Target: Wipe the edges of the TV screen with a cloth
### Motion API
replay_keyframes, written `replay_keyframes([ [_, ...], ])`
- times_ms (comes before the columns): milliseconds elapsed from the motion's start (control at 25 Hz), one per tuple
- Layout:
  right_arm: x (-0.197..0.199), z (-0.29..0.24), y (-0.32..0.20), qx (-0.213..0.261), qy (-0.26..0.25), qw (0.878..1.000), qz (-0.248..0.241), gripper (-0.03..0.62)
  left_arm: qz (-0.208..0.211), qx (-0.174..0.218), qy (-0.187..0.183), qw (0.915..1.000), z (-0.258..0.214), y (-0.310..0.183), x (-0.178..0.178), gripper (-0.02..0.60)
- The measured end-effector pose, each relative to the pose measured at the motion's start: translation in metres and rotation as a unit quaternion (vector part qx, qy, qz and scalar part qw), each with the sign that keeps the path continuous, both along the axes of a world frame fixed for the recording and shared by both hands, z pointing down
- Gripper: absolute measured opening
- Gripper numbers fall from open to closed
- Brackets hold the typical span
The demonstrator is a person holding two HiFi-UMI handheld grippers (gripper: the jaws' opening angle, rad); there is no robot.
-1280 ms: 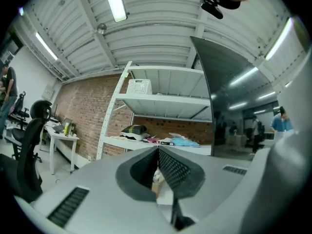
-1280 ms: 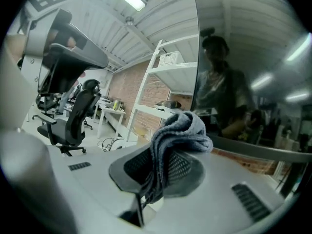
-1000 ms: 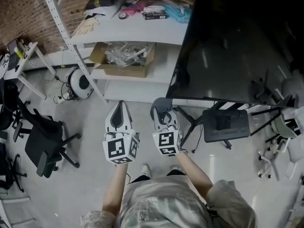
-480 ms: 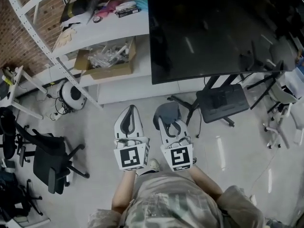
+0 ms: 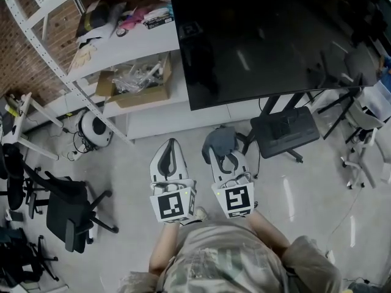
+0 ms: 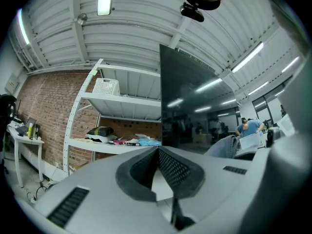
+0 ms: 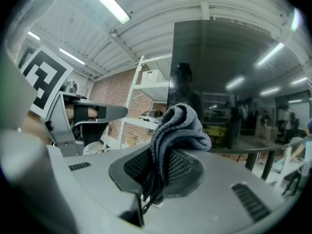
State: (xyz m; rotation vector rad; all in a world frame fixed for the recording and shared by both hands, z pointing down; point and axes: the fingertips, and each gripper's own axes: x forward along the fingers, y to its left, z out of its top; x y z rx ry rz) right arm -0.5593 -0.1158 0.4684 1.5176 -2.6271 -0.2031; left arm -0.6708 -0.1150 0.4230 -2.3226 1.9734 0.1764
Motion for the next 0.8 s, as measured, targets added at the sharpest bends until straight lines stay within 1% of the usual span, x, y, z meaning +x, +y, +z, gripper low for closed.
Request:
replay_keyframes([
  [320,-0.009,0.001,0.004,-0.007,0.015,1.0,-0.016,0.049,-0.01,0.0,0.002,0.9999,-0.001,0.003,-0.008,0.015],
  [520,-0.011,0.009,0.006,-0.009,0.004,1.0,-0.01,0.049,-0.007,0.0,0.002,1.0,0.001,0.005,-0.01,0.014],
  [800,-0.016,0.013,0.01,-0.016,0.014,1.0,-0.012,0.049,-0.003,-0.001,0.005,1.0,0.002,0.007,-0.012,0.014],
])
